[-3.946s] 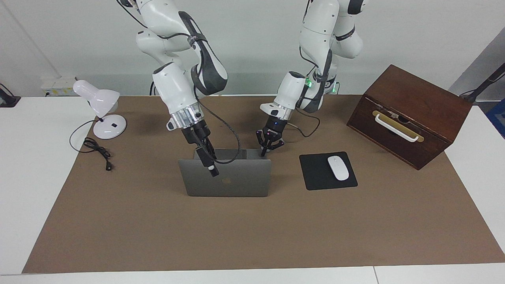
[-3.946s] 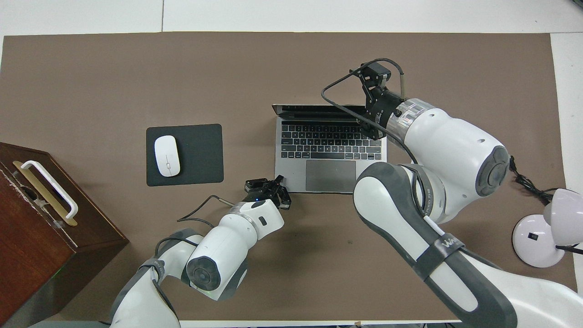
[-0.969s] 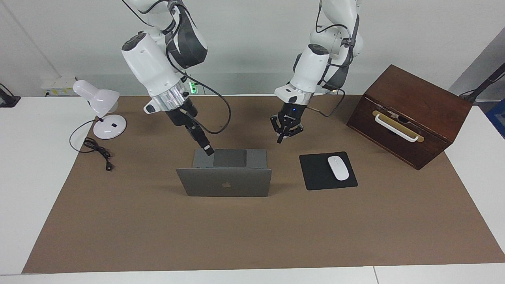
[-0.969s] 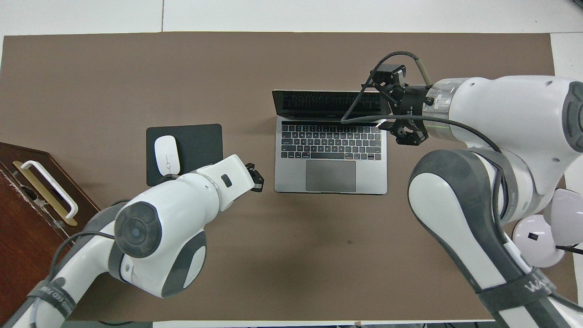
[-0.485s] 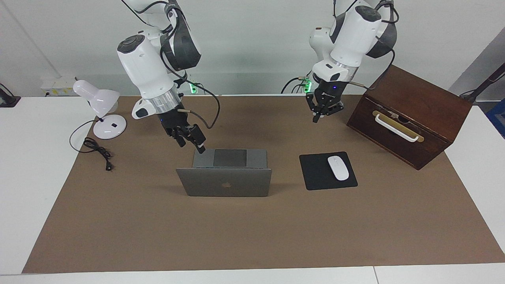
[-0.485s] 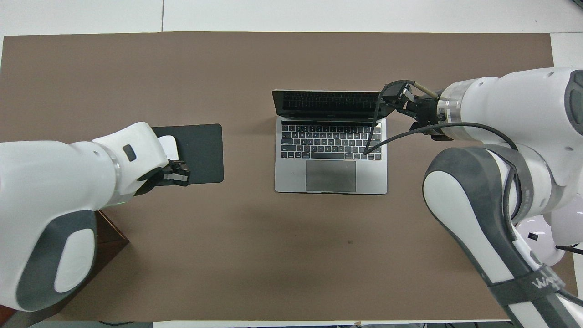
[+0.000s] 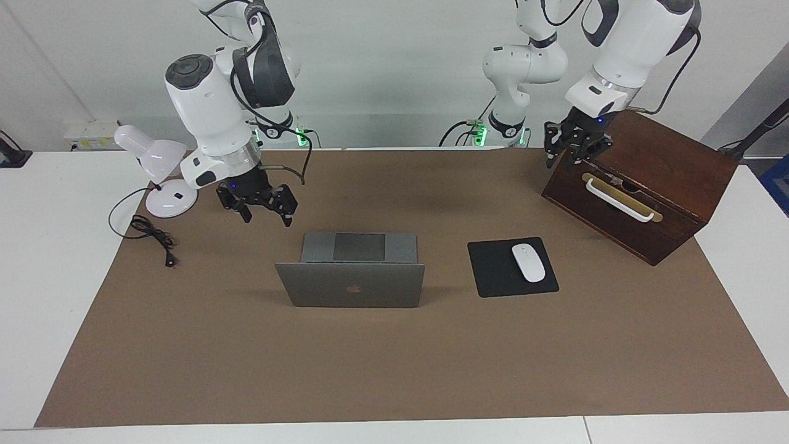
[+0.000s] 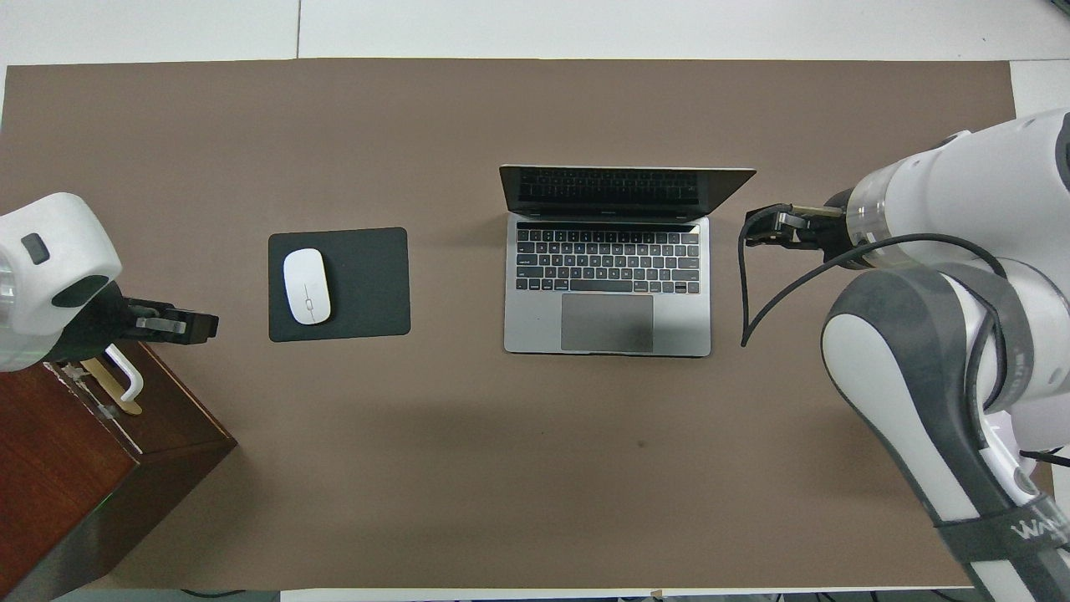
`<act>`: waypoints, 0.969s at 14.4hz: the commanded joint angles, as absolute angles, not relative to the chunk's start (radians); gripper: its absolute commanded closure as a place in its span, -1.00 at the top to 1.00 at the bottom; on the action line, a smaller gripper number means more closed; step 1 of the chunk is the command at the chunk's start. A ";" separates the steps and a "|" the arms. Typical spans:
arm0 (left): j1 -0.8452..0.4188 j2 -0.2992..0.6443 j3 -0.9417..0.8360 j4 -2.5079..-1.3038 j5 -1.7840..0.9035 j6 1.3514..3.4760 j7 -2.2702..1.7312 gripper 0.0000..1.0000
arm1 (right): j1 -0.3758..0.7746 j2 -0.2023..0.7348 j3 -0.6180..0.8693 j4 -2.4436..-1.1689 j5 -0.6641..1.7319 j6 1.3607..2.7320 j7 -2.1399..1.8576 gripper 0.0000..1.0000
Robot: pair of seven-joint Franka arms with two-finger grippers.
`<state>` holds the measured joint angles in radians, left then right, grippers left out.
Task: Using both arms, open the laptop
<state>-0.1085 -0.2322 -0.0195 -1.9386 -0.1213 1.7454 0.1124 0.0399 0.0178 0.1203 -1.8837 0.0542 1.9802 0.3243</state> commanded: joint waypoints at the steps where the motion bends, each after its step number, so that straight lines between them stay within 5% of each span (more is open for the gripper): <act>1: -0.054 -0.232 -0.031 -1.904 -0.100 1.704 0.107 1.00 | 0.028 -0.032 0.133 -1.897 0.002 1.908 0.244 1.00; 10: 0.006 -0.221 -0.032 -1.849 -0.083 1.727 0.063 1.00 | 0.017 -0.094 0.132 -1.876 0.012 1.694 0.193 1.00; 14: 0.005 -0.154 -0.035 -1.705 0.023 1.666 0.066 1.00 | 0.015 -0.081 0.092 -1.764 0.018 1.669 0.169 1.00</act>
<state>-0.0058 -0.2124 -0.0239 -1.8070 -0.0150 1.7249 0.0820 0.0329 -0.0852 0.1116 -1.8274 0.0158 1.7072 0.2198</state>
